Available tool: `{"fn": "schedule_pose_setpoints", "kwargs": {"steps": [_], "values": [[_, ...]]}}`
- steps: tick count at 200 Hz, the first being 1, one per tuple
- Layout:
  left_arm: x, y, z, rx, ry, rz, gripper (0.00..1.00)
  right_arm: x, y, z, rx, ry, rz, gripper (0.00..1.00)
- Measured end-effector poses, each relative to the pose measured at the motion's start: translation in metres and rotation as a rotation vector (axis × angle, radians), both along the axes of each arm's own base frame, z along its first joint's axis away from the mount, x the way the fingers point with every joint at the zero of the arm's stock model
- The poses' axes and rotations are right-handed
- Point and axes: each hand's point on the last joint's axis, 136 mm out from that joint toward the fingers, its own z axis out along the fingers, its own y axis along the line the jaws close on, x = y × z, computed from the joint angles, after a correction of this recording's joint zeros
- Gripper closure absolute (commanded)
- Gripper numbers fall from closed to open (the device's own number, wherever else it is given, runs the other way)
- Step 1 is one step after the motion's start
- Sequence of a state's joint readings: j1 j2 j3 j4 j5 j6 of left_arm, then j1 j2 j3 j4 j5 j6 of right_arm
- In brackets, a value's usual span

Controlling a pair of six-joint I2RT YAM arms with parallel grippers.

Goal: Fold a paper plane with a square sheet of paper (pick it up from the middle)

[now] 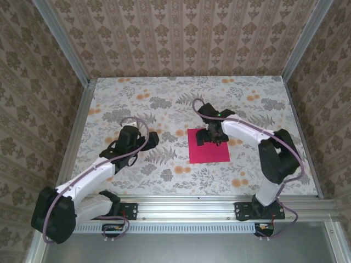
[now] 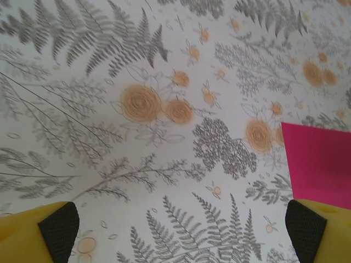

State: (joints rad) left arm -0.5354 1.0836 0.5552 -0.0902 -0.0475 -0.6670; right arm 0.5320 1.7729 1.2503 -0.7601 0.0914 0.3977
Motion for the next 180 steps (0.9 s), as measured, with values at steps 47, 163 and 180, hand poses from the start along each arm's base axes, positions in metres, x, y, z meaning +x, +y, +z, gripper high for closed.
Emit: {"fn": "schedule_pose_setpoints", "kwargs": {"steps": [47,163,180], "values": [[0.002,-0.040,-0.005,-0.039,0.071,-0.123,0.00,0.001,0.007,-0.029,-0.059,0.077,0.014,0.07],[-0.002,-0.078,-0.007,-0.025,0.096,-0.234,0.00,0.003,0.007,-0.046,-0.071,0.114,-0.015,0.06],[-0.002,-0.079,-0.007,-0.022,0.094,-0.236,0.00,0.002,0.007,-0.046,-0.069,0.116,-0.016,0.07]]}}
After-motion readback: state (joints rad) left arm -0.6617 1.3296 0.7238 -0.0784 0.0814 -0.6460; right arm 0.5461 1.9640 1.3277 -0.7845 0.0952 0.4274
